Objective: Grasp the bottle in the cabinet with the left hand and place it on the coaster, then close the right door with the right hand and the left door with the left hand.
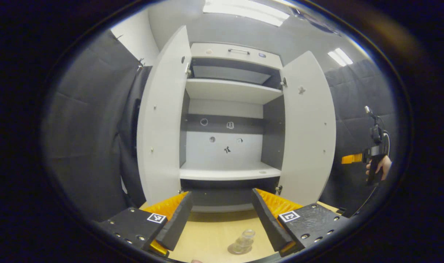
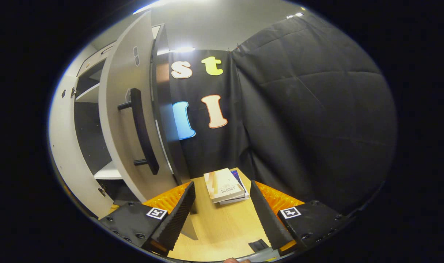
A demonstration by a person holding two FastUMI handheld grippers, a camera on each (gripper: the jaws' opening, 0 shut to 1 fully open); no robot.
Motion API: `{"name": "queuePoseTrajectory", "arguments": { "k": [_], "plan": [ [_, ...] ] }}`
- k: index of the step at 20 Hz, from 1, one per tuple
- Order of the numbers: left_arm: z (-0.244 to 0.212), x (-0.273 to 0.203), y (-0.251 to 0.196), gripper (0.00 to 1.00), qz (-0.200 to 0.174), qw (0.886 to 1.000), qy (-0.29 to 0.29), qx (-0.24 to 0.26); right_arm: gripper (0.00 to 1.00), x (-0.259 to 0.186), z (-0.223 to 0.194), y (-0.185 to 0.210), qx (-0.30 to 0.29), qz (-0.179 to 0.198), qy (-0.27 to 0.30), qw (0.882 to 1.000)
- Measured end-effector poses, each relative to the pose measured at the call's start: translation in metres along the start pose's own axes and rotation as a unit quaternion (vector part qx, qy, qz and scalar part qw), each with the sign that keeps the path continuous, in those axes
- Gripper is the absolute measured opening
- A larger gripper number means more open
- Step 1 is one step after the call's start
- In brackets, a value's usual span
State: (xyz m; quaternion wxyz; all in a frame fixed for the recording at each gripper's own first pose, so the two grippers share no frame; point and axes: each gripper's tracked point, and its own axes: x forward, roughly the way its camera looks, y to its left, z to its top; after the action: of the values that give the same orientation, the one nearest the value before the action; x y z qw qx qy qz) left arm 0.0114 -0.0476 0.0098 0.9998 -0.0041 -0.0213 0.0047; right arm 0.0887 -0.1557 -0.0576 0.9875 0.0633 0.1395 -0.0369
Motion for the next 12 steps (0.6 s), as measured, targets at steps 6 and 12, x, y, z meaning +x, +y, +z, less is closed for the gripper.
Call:
{"name": "queuePoseTrajectory", "arguments": {
  "k": [6,12],
  "plan": [
    [0.050,0.006,0.023,0.97,0.093,0.996,0.002,-0.004,0.93,0.019,0.039,-0.004,-0.037,0.038,-0.041,0.998],
    [0.064,0.009,0.031,0.95,0.153,0.988,0.020,-0.028,0.92,0.029,0.076,0.008,-0.053,0.101,-0.075,0.991]
  ]
}}
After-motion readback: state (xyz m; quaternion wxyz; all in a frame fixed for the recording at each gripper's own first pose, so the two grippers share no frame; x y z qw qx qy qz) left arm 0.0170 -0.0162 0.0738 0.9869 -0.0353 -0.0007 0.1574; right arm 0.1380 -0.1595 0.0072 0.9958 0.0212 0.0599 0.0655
